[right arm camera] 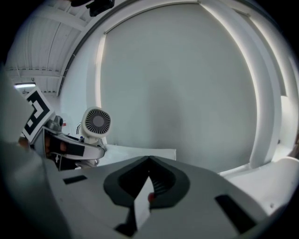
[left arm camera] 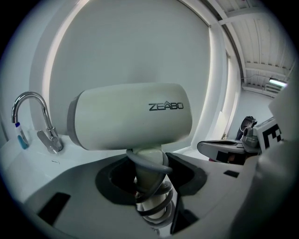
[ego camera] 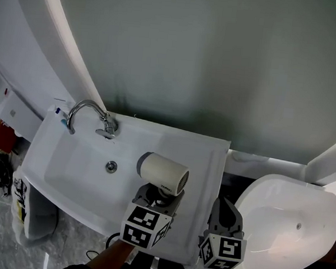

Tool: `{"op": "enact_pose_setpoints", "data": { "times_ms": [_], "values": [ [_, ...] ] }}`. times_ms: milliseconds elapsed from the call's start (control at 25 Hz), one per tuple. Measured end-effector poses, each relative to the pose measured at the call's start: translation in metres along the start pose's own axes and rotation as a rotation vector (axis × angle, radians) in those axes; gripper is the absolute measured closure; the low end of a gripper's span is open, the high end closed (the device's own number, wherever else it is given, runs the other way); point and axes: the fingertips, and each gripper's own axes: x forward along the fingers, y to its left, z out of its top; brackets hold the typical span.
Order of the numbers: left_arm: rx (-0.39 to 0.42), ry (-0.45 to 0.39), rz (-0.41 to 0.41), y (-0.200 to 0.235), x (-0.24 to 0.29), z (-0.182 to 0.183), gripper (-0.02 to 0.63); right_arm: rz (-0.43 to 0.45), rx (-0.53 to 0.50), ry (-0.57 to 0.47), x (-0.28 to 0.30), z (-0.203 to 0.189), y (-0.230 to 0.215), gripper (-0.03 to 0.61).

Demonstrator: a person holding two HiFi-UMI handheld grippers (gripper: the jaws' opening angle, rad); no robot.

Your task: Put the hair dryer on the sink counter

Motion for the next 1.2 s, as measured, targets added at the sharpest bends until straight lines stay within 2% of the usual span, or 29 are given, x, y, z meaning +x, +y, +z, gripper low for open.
{"op": "enact_pose_setpoints", "data": {
  "times_ms": [720,960,1200],
  "values": [
    [-0.035,0.077,-0.027,0.009,0.044,-0.018,0.417,-0.003,0.045,0.082,0.028,-0.03,-0.008,0.557],
    [-0.086,0.131,-0.03,0.015,0.061,-0.038,0.417,0.007,0.07,0.122,0.04,-0.046,-0.01,0.557],
    [-0.098,0.187,-0.043,0.017,0.081,-0.057,0.416,0.014,0.073,0.148,0.052,-0.059,-0.014,0.557]
  ]
}}
